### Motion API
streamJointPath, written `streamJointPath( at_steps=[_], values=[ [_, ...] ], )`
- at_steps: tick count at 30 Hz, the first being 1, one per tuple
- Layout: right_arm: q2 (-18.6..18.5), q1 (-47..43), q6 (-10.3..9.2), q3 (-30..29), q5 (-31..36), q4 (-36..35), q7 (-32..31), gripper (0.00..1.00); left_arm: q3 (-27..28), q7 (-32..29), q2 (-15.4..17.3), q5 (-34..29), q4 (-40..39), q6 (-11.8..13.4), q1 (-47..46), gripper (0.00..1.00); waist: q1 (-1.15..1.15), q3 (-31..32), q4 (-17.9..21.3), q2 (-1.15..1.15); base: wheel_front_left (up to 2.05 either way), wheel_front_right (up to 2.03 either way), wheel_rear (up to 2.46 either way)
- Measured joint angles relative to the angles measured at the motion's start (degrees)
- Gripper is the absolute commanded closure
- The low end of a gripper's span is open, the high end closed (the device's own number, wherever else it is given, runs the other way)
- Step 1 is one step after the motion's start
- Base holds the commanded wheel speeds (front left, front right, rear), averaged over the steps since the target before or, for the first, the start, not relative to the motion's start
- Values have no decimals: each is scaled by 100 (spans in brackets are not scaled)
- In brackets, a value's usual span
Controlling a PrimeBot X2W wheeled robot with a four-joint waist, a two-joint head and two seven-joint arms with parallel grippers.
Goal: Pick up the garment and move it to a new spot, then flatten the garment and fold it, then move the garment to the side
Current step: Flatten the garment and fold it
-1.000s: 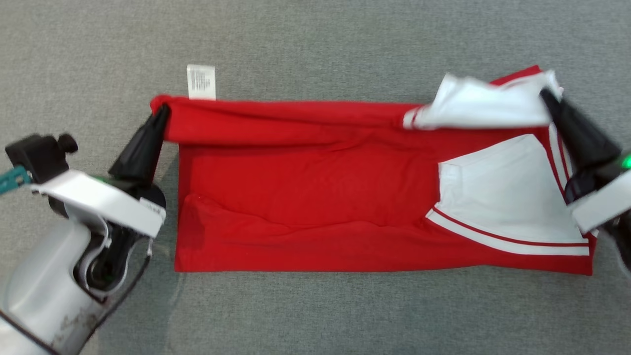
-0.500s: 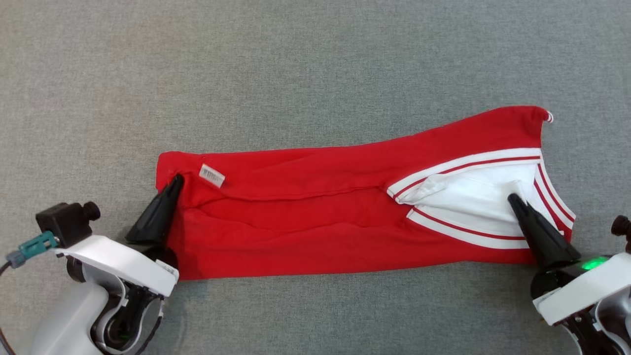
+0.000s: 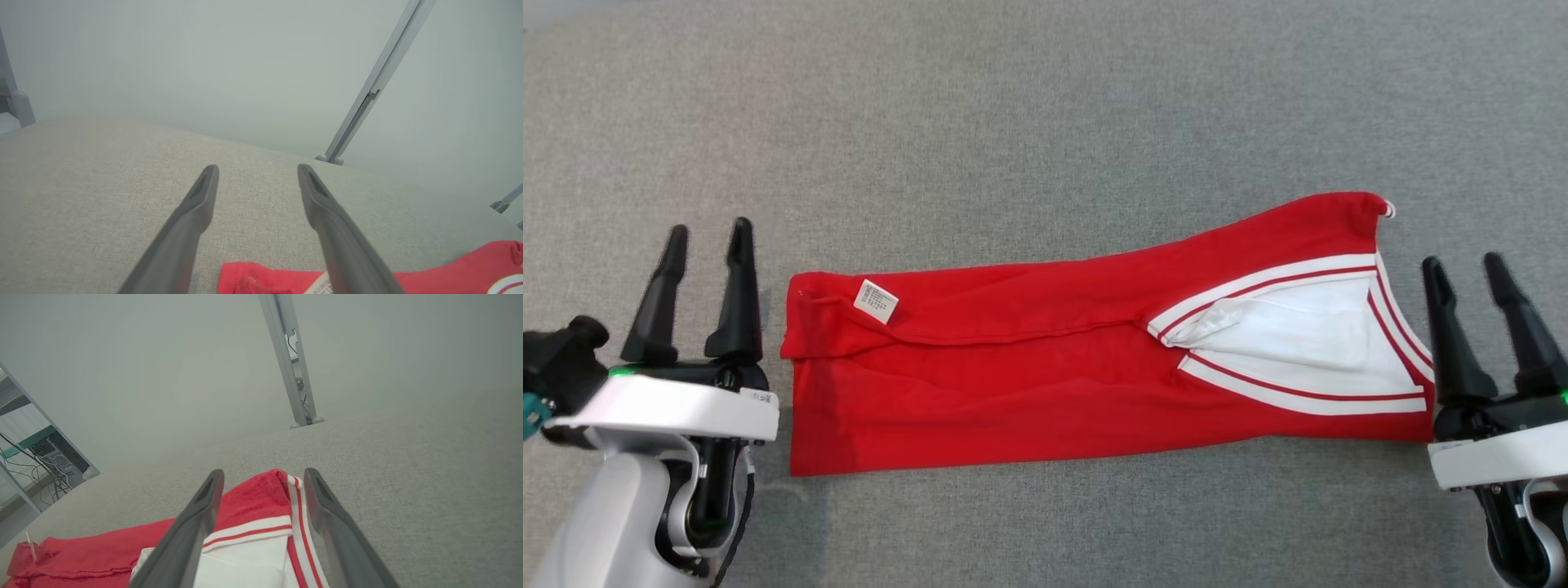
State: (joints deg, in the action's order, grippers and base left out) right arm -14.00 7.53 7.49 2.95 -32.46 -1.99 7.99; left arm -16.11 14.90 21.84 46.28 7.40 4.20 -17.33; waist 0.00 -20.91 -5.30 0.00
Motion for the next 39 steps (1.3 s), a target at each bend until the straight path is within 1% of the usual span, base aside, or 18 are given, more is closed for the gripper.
streamJointPath(
  at_steps=[2,5,9,12,18,21,26,29,30,31,35,39],
  values=[
    [36,90,0,-108,371,112,212,0,366,0,-210,-485,-198,40,181,0,0,90,16,0,0,0,0],
    [94,190,1,-199,845,280,388,0,721,0,-460,-1151,-380,38,414,0,0,240,31,0,0,0,0],
    [174,222,1,-275,1237,524,479,0,927,0,-634,-1818,-492,-68,641,0,0,430,37,0,0,0,0],
    [252,164,0,-347,1422,717,514,0,948,0,-714,-2111,-450,-141,850,0,0,565,23,0,0,0,0],
    [347,43,1,-332,1469,1026,523,0,951,0,-893,-2321,-319,-320,1034,0,0,703,-57,0,0,0,0],
    [322,60,1,-303,1437,1154,506,0,965,0,-960,-2365,-274,-370,1046,0,0,724,-110,0,0,0,0],
    [165,219,1,-220,1391,1488,363,0,971,0,-1022,-2463,-215,-423,1042,0,0,727,-203,0,0,0,0],
    [87,364,1,-82,1350,1808,305,0,979,0,-1076,-2506,-198,-465,1016,0,0,710,-266,0,0,0,0],
    [74,477,1,21,1319,2086,219,0,979,0,-1124,-2515,-187,-477,984,0,0,691,-309,0,0,0,0],
    [74,477,1,21,1319,2086,219,0,979,0,-1124,-2515,-187,-477,984,0,0,691,-309,0,0,0,0],
    [70,695,1,245,1270,2659,56,0,976,0,-1220,-2559,-159,-526,954,0,0,640,-391,0,0,0,0],
    [69,939,1,381,1167,3267,-264,0,995,0,-1311,-2585,-135,-605,894,0,0,571,-435,0,0,0,0]
  ],
)
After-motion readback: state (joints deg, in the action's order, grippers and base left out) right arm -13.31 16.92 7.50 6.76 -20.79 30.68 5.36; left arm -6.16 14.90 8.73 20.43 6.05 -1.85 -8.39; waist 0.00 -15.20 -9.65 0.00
